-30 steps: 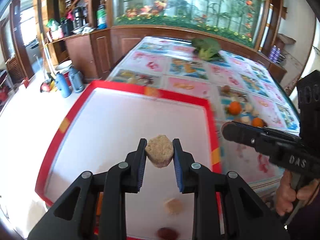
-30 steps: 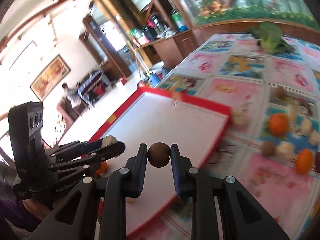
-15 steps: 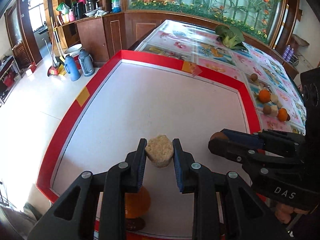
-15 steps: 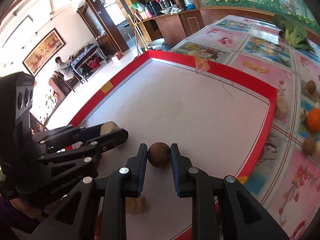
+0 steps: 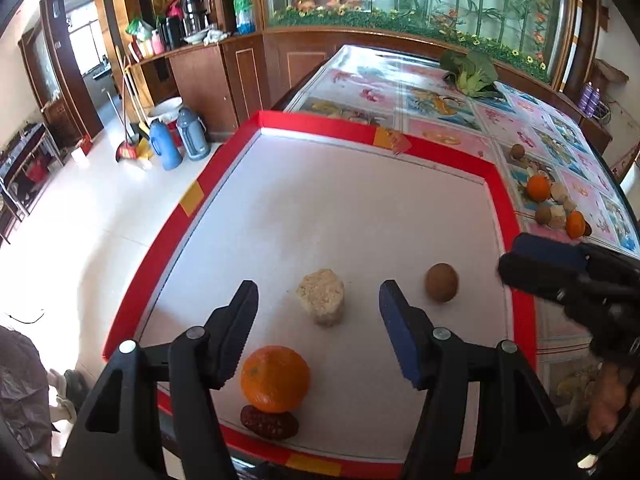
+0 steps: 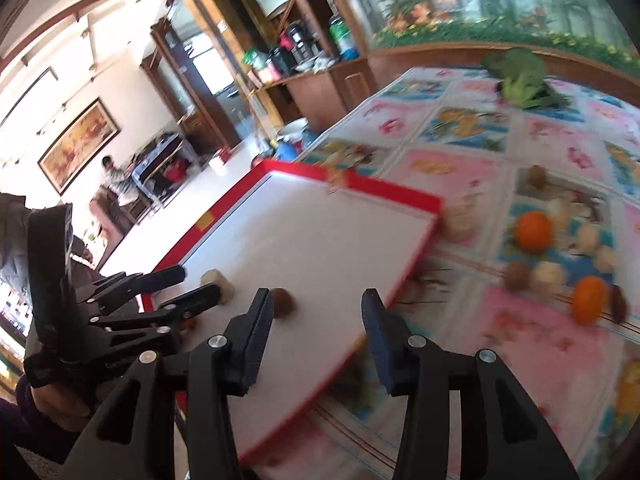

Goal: Organize fruits
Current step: 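Carry both items into the tray and open both tools, then grasp a dark date with the right tool while the left tool grasps a brown round fruit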

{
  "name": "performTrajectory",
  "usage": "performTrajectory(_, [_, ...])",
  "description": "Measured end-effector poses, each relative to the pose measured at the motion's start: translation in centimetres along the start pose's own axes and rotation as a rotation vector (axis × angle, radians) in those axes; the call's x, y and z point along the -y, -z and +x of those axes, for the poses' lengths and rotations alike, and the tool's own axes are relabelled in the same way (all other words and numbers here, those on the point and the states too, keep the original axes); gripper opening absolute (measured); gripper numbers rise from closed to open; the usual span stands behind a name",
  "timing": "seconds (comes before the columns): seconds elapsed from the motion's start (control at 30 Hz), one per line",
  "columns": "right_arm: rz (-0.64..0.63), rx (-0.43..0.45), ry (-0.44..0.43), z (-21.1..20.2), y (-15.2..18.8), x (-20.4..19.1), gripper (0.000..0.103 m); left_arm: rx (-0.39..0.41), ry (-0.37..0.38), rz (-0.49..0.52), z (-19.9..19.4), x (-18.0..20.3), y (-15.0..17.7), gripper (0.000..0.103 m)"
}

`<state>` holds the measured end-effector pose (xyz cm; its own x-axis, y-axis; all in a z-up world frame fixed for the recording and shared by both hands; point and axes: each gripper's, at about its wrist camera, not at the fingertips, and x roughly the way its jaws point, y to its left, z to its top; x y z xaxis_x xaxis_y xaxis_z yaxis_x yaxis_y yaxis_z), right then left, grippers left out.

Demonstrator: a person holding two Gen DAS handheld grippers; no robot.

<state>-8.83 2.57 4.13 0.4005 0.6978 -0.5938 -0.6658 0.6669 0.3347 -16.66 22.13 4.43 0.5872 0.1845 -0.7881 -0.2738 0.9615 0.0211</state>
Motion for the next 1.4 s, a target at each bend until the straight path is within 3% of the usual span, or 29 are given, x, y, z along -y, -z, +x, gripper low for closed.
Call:
performTrajectory(0.27, [0.097, 0.099, 0.211, -9.2, 3.8, 6.6, 0.047, 0.022, 0.059, 0.088, -2.4, 4.3, 1.0, 0.066])
performTrajectory(0.37, [0.125, 0.093, 0.320, -11.9, 6.1, 8.7, 0.050, 0.023, 0.099, 0.131, -3.0, 6.3, 1.5, 0.066])
performTrajectory(0.5, [0.194, 0.070, 0.387, -14.0, 9.1, 11.0, 0.050, 0.006, 0.151, 0.186, -3.1, 9.1, 2.2, 0.067])
performTrajectory(0.7, [0.279, 0.031, 0.429, -12.7, 9.7, 13.1, 0.050, -0.022, 0.187, 0.255, -3.2, 11.9, 3.3, 0.067])
performTrajectory(0.83, [0.252, 0.016, 0.462, -11.4, 9.0, 13.0, 0.048, -0.016, 0.188, 0.276, -3.8, 12.5, 3.6, 0.068])
performTrajectory(0.93, [0.218, -0.005, 0.484, -10.6, 8.8, 12.7, 0.034, -0.012, 0.178, 0.275, -3.9, 12.7, 3.4, 0.071])
performTrajectory(0.97, [0.201, -0.013, 0.508, -10.3, 8.7, 12.5, 0.025, -0.011, 0.179, 0.275, -3.9, 12.7, 3.3, 0.071])
performTrajectory(1.03, [0.170, -0.027, 0.546, -10.0, 8.6, 12.2, 0.025, -0.011, 0.179, 0.282, -3.8, 13.0, 3.1, 0.071])
performTrajectory(1.23, [0.200, -0.006, 0.506, -10.6, 8.8, 13.1, 0.025, -0.015, 0.238, 0.302, -2.8, 15.3, 0.7, 0.071])
performTrajectory(1.33, [0.209, 0.000, 0.492, -10.7, 8.8, 13.1, 0.025, 0.007, 0.212, 0.351, -1.5, 17.3, -0.9, 0.071])
performTrajectory(1.4, [0.217, 0.004, 0.476, -10.8, 8.8, 13.2, 0.025, -0.009, 0.236, 0.385, 0.0, 18.4, -2.0, 0.071])
